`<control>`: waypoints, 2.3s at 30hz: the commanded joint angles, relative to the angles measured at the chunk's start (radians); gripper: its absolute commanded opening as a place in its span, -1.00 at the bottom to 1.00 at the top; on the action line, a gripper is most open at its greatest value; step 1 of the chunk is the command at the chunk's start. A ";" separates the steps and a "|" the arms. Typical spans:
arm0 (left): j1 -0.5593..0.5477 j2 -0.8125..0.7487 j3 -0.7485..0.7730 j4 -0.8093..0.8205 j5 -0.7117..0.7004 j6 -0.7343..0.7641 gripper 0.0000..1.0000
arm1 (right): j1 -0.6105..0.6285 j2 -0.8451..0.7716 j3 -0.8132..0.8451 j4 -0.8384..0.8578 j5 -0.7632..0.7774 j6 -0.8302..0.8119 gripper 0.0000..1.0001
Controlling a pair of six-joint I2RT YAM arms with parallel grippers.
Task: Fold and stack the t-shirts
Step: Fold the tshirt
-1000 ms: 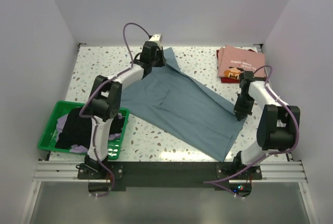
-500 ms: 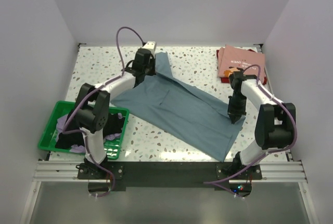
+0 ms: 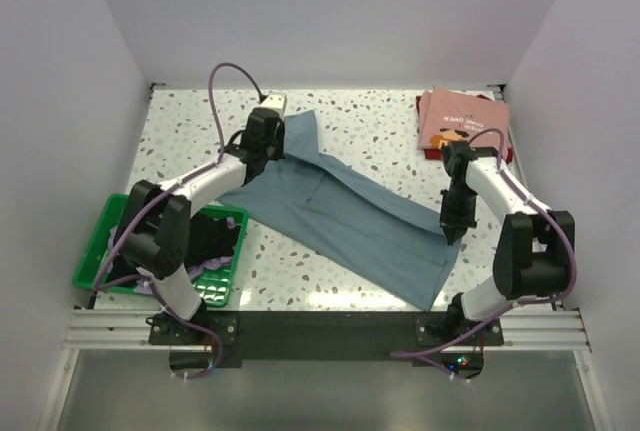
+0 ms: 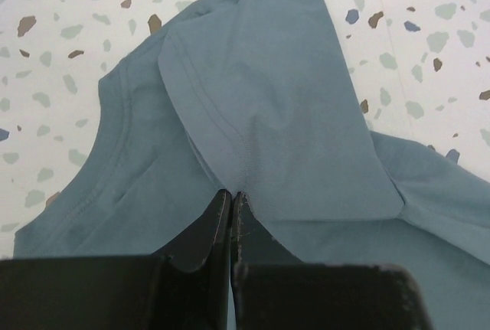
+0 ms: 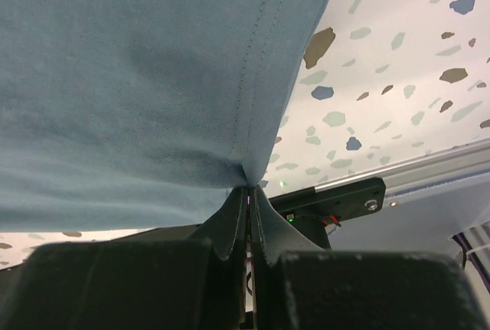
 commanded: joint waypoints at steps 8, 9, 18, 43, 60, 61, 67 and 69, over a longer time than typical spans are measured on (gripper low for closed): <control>-0.002 -0.139 -0.125 -0.039 -0.062 0.022 -1.00 | 0.012 0.024 -0.032 -0.069 0.007 0.022 -1.00; -0.002 -0.145 -0.145 -0.042 -0.060 0.019 -1.00 | 0.017 0.032 -0.030 -0.080 0.016 0.034 -1.00; -0.002 -0.200 -0.260 -0.046 -0.043 0.011 -1.00 | 0.066 0.103 -0.019 -0.138 0.071 0.096 -1.00; 0.094 0.049 0.128 -0.060 0.228 -0.190 0.25 | -0.224 -0.058 -0.055 0.150 -0.203 0.166 0.01; 0.220 0.451 0.263 0.294 0.630 -0.406 0.25 | -0.393 -0.020 -0.161 0.460 -0.249 0.123 -0.09; 0.223 0.456 0.266 0.278 0.618 -0.404 0.25 | -0.394 -0.011 -0.159 0.463 -0.252 0.120 -0.11; 0.252 0.456 0.265 0.214 0.567 -0.397 0.25 | -0.394 0.011 -0.203 0.525 -0.258 0.122 -0.24; 0.259 0.453 0.257 0.208 0.566 -0.388 0.25 | -0.394 0.017 -0.219 0.545 -0.261 0.128 -0.34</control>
